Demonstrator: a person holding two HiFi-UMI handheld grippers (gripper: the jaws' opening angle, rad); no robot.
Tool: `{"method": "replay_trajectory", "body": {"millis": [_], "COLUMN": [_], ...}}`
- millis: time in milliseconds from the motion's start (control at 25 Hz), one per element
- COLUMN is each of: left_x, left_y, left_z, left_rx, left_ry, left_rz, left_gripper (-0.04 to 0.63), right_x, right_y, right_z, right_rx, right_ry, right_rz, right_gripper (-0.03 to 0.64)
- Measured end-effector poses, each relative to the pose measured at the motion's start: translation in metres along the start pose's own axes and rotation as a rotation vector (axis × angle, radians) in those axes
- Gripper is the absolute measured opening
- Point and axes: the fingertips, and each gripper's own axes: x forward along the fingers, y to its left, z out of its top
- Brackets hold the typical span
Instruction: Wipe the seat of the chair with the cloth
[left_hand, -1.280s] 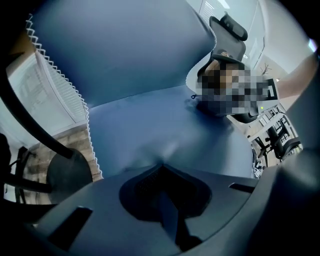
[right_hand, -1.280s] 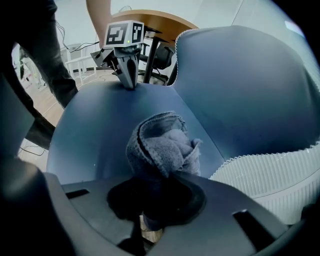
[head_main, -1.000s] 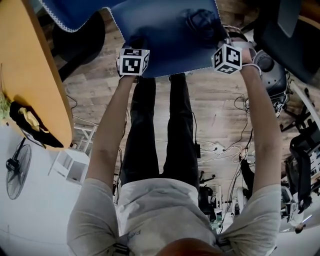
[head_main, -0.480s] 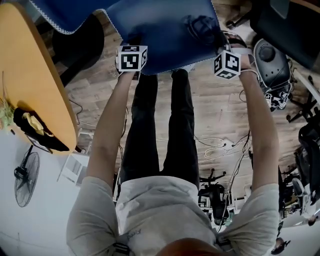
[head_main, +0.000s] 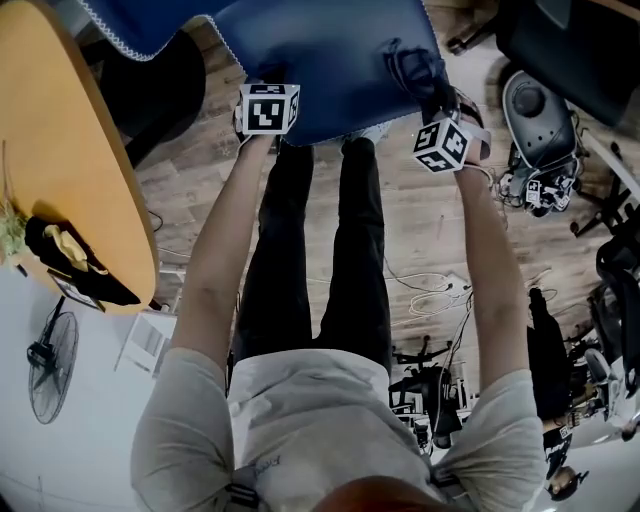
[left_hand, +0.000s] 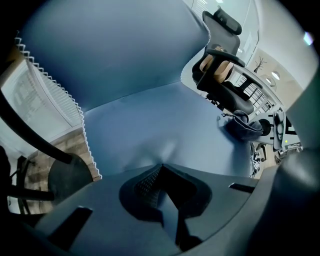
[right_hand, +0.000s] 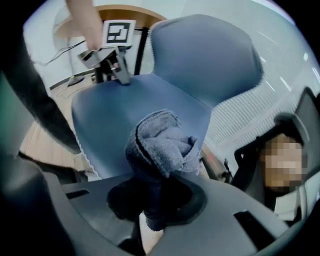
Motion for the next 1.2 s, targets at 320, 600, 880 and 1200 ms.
{"method": "replay_trajectory", "body": {"millis": [320, 600, 880, 1200], "left_x": [-0.003, -0.003, -0.004, -0.008], "left_y": [-0.003, -0.005, -0.006, -0.008], "left_z": [0.001, 0.000, -0.001, -0.001], "left_rx": [-0.004, -0.021, -0.036, -0.010], "left_ry": [-0.021, -0.006, 0.015, 0.010], "left_rz": [-0.048, -0.152, -0.264, -0.365], "left_gripper": [0.028, 0.028, 0.028, 0.028], "right_x": [-0.011, -0.019, -0.021, -0.025], "right_y": [0.012, 0.039, 0.058, 0.055], "right_z": [-0.001, 0.000, 0.004, 0.005], "right_rx": [0.588, 0.814, 1.231, 1.713], "right_ry": [0.067, 0.113, 0.205, 0.246], "right_rz": [-0.153, -0.133, -0.255, -0.502], "right_gripper": [0.057, 0.057, 0.057, 0.057]}}
